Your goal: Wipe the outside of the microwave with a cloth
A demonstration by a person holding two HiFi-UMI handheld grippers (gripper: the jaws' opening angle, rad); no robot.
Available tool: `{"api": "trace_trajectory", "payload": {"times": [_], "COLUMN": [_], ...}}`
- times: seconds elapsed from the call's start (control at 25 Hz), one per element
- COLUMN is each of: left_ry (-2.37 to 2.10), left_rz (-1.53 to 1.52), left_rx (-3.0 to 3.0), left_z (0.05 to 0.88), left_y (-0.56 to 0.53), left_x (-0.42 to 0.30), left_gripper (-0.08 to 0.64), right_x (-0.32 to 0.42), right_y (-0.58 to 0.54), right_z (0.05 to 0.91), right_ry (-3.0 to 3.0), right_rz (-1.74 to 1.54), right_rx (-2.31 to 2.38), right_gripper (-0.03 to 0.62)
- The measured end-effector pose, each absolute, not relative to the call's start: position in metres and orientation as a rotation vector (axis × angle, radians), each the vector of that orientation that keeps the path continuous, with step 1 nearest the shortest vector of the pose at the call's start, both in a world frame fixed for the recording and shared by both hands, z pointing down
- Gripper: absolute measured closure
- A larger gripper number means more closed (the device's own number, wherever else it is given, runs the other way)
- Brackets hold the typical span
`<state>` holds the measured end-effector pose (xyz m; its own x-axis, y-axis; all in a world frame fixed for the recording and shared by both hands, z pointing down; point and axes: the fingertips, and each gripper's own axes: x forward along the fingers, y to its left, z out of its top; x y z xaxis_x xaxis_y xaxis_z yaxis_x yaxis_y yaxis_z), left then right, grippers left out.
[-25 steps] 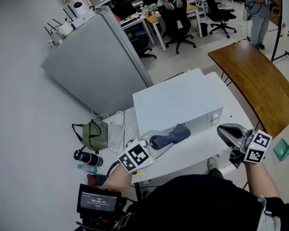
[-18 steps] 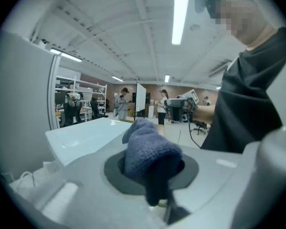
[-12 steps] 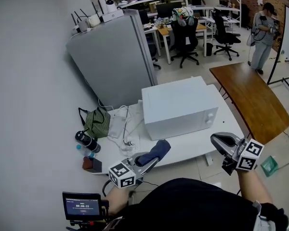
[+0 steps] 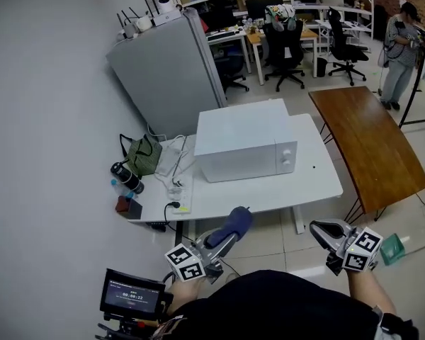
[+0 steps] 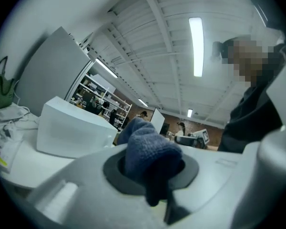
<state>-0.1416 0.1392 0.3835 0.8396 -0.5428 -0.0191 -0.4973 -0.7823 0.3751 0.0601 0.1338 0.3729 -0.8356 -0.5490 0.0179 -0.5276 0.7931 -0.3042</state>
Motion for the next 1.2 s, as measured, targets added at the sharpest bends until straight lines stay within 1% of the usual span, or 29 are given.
{"api": "trace_trajectory", "payload": {"times": [0.16, 0.32, 0.64, 0.88, 1.2], "left_ry": [-0.831, -0.803, -0.87, -0.834, -0.763], "left_rz": [-0.185, -0.206, -0.253, -0.289, -0.309], "left_rx": [2.67, 2.638, 2.613, 2.623, 2.66], "left_z": [0.378, 0.394, 0.39, 0.385, 0.382], "left_y": [0.178, 0.211, 0.234, 0.237, 0.243], "left_x": [-0.141, -0.154, -0.237, -0.249, -0.244], "left_gripper": [0.503, 0.503, 0.503, 0.503, 0.503], "right_x": [0.05, 0.023, -0.045, -0.061, -0.063], "right_y": [0.161, 0.173, 0.192, 0.199, 0.207], "right_z": [0.39, 0.388, 0.369, 0.359, 0.349], "right_ry": [2.887, 2.89, 2.879, 2.912, 2.929], "right_rz": [-0.578, -0.58, -0.508, -0.466, -0.435], "right_rx": [-0.822, -0.831, -0.851, -0.859, -0.882], "right_gripper": [0.588, 0.588, 0.588, 0.588, 0.588]}}
